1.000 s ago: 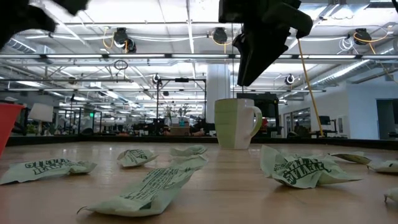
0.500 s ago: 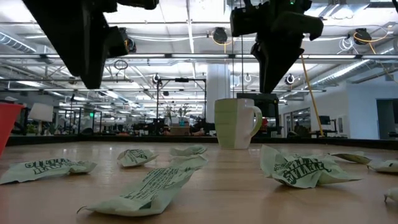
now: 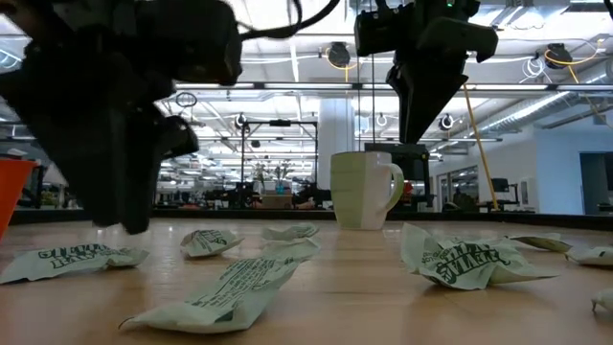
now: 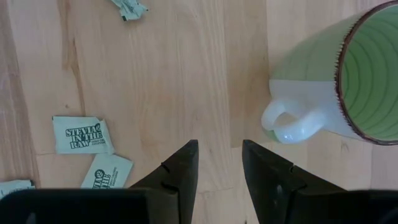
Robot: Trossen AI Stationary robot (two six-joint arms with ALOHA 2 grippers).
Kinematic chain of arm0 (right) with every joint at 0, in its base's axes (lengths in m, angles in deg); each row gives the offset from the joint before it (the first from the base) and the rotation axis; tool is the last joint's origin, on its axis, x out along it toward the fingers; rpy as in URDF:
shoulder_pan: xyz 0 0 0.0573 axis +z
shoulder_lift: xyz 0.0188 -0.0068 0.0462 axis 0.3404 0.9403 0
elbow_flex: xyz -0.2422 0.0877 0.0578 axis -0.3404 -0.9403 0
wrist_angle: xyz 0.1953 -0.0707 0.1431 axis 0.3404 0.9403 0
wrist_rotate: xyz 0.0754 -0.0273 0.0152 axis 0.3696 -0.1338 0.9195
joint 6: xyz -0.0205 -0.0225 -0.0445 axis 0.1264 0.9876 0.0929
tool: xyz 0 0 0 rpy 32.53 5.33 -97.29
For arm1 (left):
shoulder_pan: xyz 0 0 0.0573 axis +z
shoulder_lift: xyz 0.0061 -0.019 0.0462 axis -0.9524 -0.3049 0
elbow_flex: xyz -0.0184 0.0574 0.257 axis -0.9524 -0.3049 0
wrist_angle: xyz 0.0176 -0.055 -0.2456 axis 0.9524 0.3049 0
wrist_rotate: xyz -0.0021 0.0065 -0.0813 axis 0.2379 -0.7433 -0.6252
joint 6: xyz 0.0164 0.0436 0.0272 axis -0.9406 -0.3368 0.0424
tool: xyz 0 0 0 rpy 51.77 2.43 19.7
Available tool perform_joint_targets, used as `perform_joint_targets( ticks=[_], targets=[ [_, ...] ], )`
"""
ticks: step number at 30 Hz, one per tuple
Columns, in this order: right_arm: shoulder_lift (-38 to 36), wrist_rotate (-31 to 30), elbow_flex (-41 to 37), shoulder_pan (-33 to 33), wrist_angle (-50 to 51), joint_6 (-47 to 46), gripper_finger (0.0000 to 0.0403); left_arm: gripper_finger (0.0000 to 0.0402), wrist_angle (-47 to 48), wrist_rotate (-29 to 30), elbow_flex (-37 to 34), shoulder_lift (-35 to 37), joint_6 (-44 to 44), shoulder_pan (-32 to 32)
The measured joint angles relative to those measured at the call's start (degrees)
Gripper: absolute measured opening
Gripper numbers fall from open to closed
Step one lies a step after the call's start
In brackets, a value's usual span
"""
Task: Pick and place Stevia / Truvia into bins
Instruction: Put the light green stevia packet into the orange basket
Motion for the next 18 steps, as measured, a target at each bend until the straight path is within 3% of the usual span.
perform_joint_targets(
  ticks=[14,18],
  targets=[
    [0.0,-0.02,0.02,0.02,0.05,0.14,0.0116,0.0134,0.48,1.05,0.37,-4.26,-8.8,-1.09],
    [0.0,-0.03,0.02,0.02,0.02,0.14,0.0116,0.0095,2.12,2.4,0.28,-3.55,-11.87,-0.97]
  ],
)
